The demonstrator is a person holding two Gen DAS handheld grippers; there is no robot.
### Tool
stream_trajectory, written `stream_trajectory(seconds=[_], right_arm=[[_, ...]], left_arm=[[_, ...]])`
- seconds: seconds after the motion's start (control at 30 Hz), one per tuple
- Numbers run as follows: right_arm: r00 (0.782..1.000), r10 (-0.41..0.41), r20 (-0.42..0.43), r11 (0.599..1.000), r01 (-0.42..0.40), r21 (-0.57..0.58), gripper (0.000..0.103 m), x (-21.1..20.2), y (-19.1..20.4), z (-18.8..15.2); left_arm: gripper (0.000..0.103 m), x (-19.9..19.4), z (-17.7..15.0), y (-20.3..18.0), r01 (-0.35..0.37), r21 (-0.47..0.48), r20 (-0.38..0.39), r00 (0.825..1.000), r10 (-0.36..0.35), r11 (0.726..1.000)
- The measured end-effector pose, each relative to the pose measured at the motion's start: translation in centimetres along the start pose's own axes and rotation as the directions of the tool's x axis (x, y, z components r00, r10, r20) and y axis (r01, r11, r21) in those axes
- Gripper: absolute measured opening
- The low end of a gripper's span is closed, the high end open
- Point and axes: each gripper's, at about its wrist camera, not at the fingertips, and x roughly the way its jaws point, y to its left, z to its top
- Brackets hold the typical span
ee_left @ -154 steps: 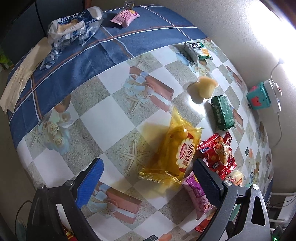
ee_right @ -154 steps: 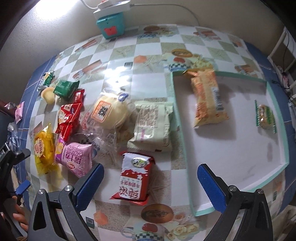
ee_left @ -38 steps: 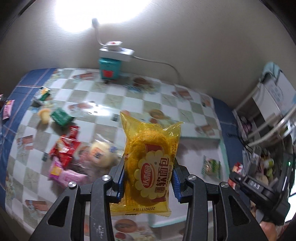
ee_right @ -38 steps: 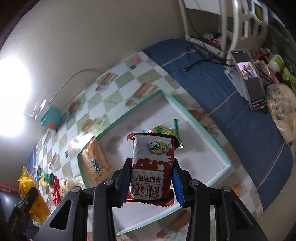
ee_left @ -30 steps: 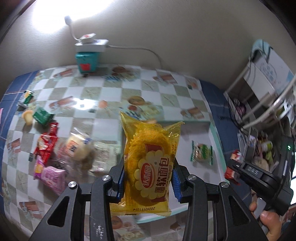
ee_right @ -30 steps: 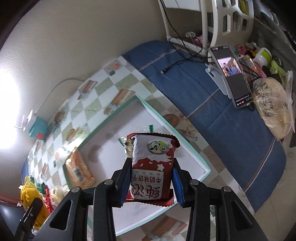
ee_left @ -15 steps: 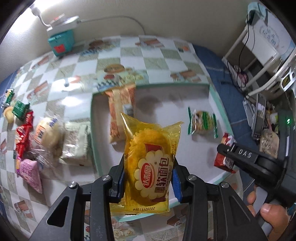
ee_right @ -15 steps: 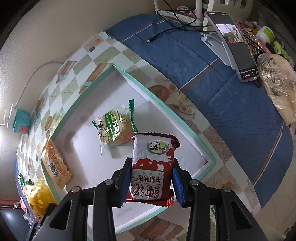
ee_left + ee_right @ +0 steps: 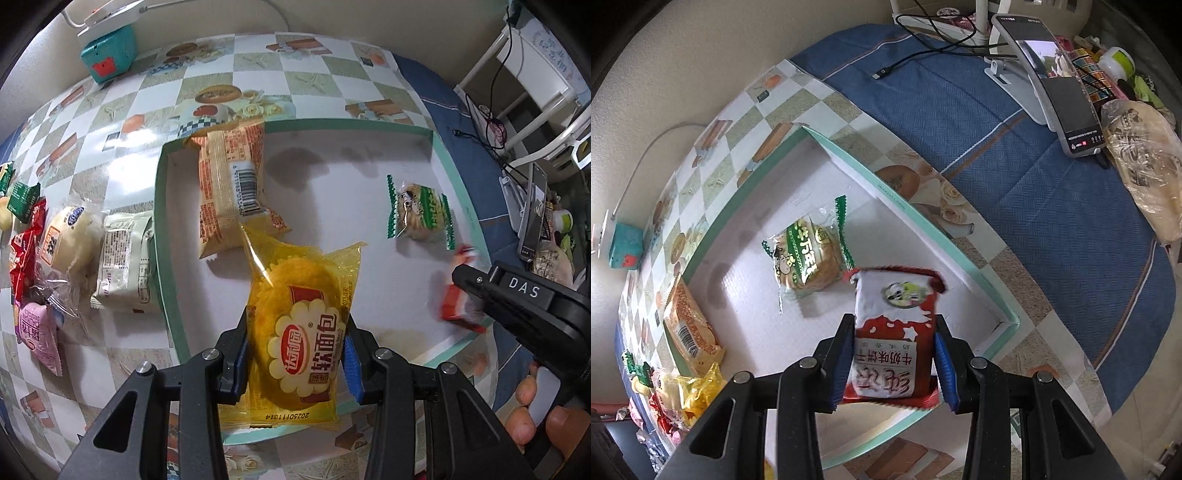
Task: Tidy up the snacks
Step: 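Open the left tool over the tray while the right tool releases the milk pack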
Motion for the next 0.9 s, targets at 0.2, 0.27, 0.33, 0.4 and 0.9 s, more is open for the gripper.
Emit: stream_trajectory(seconds=[0.2, 0.27, 0.33, 0.4, 0.9], right_arm=[[1.0, -0.004, 0.006, 1.0, 0.004, -0.018, 0.044, -0.1, 0.4, 0.0], [1.0, -0.009, 0.005, 1.0, 0.009, -0.03, 0.045, -0.2, 0.8, -0.1], [1.0, -0.014, 0.007, 0.999, 0.014, -0.042, 0.05, -0.3, 1.0, -0.1], [1.0, -0.014, 0.014, 0.998, 0.015, -0.053, 0.065, -0.8, 1.4, -0.1], [0.99, -0.012, 0.143, 0.986, 0.035, -0.16, 0.101, -5.1, 5.2, -0.8]], left_arm=[[0.056, -0.3, 0.1, 0.2, 0.001, -0.015, -0.007, 1.0, -0.001, 1.0], [0.06, -1.0, 0.3, 0.3, -0.004, -0.014, 0.015, 1.0, 0.004, 1.0], [0.064, -1.6, 0.5, 0.5, -0.005, -0.017, 0.027, 1.0, 0.006, 1.0], [0.071, -2.2, 0.7, 1.1, -0.01, -0.032, 0.045, 0.999, 0.011, 0.999], [0.094, -8.6, 1.3, 13.3, -0.095, -0.361, 0.24, 0.952, 0.191, 0.928]])
